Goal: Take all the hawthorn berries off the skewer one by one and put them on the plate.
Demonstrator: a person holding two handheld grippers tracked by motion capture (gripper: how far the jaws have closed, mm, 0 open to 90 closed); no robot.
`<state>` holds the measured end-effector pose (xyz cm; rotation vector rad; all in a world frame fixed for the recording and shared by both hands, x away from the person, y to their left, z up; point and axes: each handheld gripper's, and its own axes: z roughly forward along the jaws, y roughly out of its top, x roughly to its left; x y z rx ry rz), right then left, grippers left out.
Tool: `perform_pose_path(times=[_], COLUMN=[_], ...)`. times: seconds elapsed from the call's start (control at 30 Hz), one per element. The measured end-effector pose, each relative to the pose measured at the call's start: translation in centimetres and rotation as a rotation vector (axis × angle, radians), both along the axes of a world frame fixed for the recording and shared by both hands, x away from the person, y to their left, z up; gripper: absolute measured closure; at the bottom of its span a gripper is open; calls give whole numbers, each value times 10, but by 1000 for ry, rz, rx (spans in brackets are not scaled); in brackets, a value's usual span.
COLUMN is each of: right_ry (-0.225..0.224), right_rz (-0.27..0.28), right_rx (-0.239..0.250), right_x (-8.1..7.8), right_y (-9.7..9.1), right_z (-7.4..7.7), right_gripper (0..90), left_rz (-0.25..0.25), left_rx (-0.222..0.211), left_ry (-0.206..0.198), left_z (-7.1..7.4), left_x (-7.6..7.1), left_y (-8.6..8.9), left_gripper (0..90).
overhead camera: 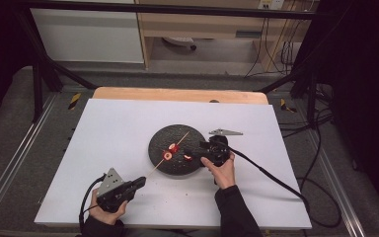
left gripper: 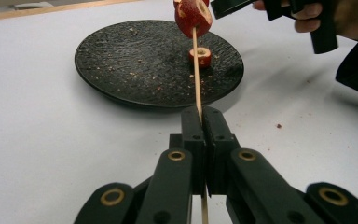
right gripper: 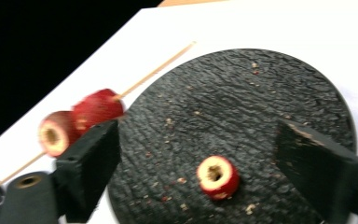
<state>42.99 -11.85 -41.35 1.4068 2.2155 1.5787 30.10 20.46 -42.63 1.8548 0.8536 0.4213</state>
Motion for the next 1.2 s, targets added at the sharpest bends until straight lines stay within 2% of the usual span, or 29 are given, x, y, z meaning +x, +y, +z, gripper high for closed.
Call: perform_pose_path(times=[0.1, 0.3, 0.47, 0.53, 0.67, 0.7, 0.9, 0.97, 1.0, 1.03, 1.2], right_ry=[-2, -2, -7, 2, 11, 22, 59, 83, 83, 95, 109], right_rz=[13, 30, 39, 35, 34, 22, 12, 16, 16, 28, 38], right_rx=[20, 55, 86, 107, 121, 142, 175, 192, 192, 203, 219], right_x=[-9, -17, -18, -16, -14, -12, -9, -9, -9, -9, -9], right_y=[0, 5, 12, 17, 22, 23, 26, 28, 28, 28, 28], right_z=[6, 12, 13, 13, 12, 11, 7, 5, 5, 4, 4], right_gripper=[88, 109, 186, 250, 293, 334, 421, 476, 476, 519, 594], left_rz=[-1, -8, -15, -17, -20, -21, -25, -27, -27, -27, -27], left_rx=[1, 3, 4, 3, 4, 4, 4, 6, 6, 6, 9], left_ry=[0, -2, -4, -4, -7, -8, -13, -12, -13, -14, -14], left_z=[0, 0, 0, 0, 0, 0, 0, 0, 0, 0, -1], left_x=[0, -1, -2, -3, -3, -3, -4, -5, -5, -5, -4], left_y=[0, -3, -6, -7, -8, -8, -10, -10, -11, -11, -12], left_gripper=[882, 882, 883, 882, 882, 882, 882, 882, 882, 882, 882])
